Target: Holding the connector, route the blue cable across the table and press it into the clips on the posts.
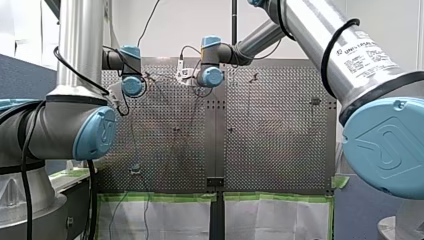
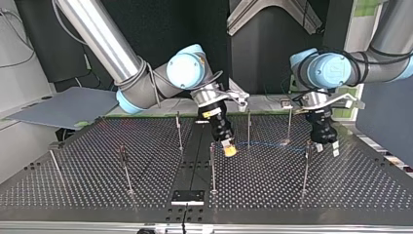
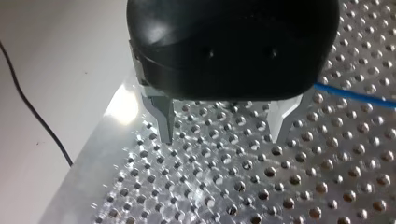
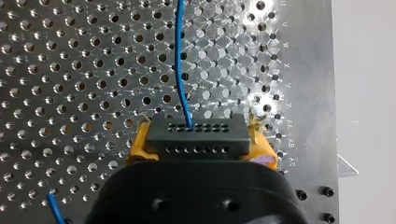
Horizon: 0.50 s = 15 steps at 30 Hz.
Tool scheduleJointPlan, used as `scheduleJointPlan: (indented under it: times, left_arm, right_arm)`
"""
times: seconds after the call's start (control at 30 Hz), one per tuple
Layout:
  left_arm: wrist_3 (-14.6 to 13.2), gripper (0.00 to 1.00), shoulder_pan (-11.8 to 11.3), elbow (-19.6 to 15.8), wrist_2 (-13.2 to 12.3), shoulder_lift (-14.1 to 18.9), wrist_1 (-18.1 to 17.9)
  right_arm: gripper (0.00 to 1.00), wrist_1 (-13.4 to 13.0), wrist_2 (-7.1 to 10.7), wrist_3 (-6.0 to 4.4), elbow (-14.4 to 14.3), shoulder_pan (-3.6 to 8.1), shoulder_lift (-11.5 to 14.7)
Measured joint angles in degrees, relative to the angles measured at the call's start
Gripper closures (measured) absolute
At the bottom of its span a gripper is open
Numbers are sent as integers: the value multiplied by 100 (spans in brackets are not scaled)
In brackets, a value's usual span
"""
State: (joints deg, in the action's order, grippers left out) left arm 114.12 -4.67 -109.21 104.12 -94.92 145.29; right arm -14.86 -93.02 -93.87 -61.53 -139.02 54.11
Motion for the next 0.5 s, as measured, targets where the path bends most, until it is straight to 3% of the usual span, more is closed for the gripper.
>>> scheduleJointPlan:
  times: [0.33,0.5]
  left_arm:
    - [479,0,13,-448,-377,508,513]
    - [494,0,40,-715,-590,777,785]
  right_arm:
    - [100,35,-58,7,13,-24,0]
    - [100,55,-95,7,13,-31,0]
